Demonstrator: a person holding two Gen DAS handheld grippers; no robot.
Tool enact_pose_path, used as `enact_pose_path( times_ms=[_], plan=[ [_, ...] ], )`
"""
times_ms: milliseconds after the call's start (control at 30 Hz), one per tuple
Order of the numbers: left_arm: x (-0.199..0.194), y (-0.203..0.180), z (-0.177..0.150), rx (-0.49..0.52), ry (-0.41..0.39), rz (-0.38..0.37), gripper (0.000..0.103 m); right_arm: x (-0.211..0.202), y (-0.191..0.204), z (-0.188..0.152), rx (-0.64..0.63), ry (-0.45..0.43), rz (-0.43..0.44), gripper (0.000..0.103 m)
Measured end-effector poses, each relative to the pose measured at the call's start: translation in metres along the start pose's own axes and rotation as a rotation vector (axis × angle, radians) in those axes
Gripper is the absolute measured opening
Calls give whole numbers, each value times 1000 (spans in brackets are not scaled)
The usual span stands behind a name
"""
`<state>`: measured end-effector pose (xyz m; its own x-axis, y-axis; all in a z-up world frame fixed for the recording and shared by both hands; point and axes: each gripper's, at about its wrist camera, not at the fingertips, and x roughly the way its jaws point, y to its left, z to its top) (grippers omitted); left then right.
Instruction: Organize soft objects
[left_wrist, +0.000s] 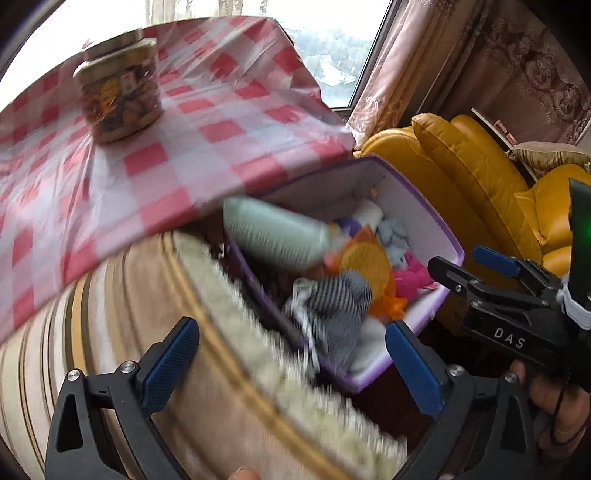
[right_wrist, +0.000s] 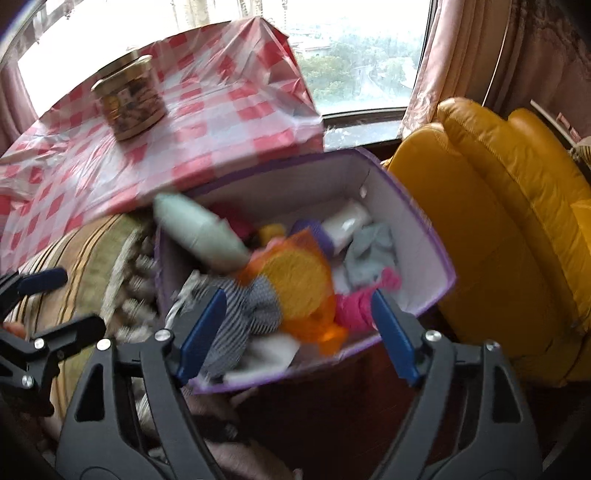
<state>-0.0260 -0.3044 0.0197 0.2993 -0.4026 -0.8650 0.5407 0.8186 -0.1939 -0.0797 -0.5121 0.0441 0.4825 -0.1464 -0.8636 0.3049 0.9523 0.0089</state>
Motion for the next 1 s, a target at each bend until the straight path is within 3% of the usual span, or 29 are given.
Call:
enact_pose_path(
  times_ms=[133,233,433,1000],
  plan=[
    [-19,-4,-24,36,-57,78,103,-11,9,-31,16,5,-34,83],
    [-20,-2,-30,34,-78,95,103,-11,6,-40,73,-2,-56,83],
    [-18,4,-29,-11,-85,60,103,-6,9,-37,69,11,-61,84],
    [-9,0,-28,8,-78,86,103,-2,7,-34,68,15,-67,87]
  ],
)
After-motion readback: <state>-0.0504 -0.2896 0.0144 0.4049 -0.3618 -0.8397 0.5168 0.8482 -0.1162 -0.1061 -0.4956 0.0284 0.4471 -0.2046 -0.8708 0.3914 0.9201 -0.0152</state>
